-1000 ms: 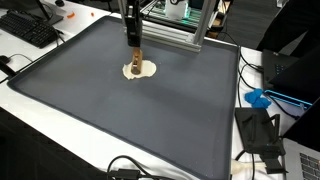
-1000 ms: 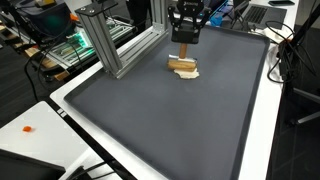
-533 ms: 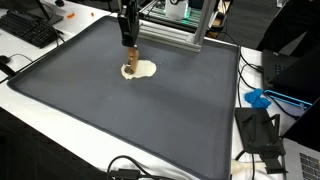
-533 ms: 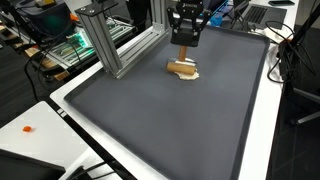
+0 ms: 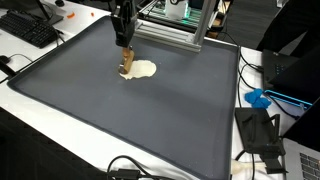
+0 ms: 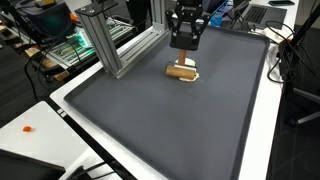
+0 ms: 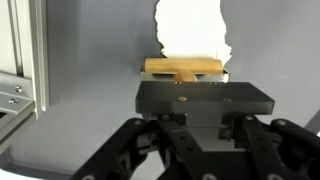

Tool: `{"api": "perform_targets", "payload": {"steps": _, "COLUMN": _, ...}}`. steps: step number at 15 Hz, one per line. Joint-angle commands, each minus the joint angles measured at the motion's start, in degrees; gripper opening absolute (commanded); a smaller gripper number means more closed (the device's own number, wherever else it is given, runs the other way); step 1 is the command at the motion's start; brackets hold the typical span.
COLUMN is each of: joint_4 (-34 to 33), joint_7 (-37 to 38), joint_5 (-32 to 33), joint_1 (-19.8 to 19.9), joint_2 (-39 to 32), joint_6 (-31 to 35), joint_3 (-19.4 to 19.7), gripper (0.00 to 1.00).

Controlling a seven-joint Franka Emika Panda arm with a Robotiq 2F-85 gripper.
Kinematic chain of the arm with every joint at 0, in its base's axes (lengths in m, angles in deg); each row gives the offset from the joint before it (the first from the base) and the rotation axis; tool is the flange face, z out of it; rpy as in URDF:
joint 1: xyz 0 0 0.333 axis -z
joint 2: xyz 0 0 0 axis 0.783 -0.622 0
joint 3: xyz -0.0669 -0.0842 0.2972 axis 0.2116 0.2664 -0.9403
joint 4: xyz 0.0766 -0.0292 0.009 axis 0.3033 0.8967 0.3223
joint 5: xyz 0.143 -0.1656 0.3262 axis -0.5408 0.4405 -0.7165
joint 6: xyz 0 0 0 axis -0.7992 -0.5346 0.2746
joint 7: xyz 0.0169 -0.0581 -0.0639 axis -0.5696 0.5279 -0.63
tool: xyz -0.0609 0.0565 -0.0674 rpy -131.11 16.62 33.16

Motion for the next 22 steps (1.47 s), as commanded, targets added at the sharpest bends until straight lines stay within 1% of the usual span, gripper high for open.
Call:
{"api": "perform_targets", "payload": {"steps": 1, "joint_4": 0.5, "joint_7": -6.8, "joint_5": -1.6, "joint_1": 1.1, "joint_2": -0.4, "joint_6": 2.0, "joint_3": -0.4, "gripper": 0.22}}
{"api": "perform_targets", "payload": {"steps": 4, "joint_4": -0.5, "joint_7": -14.5, "joint_5": -0.7, "joint_1": 1.5, "joint_2": 0.7, "joint_6": 0.0, "joint_3": -0.2, "gripper": 0.22}}
{"api": "perform_targets", "payload": {"steps": 6, "joint_4": -0.9, "joint_7": -19.4, "joint_5": 0.4, "joint_1": 1.6, "joint_2": 1.3, "joint_6": 0.0, "joint_3": -0.1, "gripper": 0.22}}
{"api": "perform_targets", "payload": {"steps": 8, "joint_4": -1.3, "joint_7": -25.2, "joint_5": 0.0, "joint_1": 1.8, "joint_2": 1.8, "joint_6": 0.1, "joint_3": -0.2, "gripper": 0.22}}
{"api": "perform_targets", "payload": {"steps": 17, "joint_4": -1.9, "joint_7": -61.1, "joint_5": -10.0, "joint_1": 2.5, "joint_2": 2.1, "joint_6": -2.3, "joint_3": -1.4, "gripper": 0.22}}
{"api": "perform_targets", "payload": {"steps": 22, "joint_4": -1.7, "joint_7": -78.2, "joint_5": -11.3, "joint_1": 2.9, "joint_2": 2.0, "joint_6": -6.0, "joint_3": -2.0, "gripper": 0.22}}
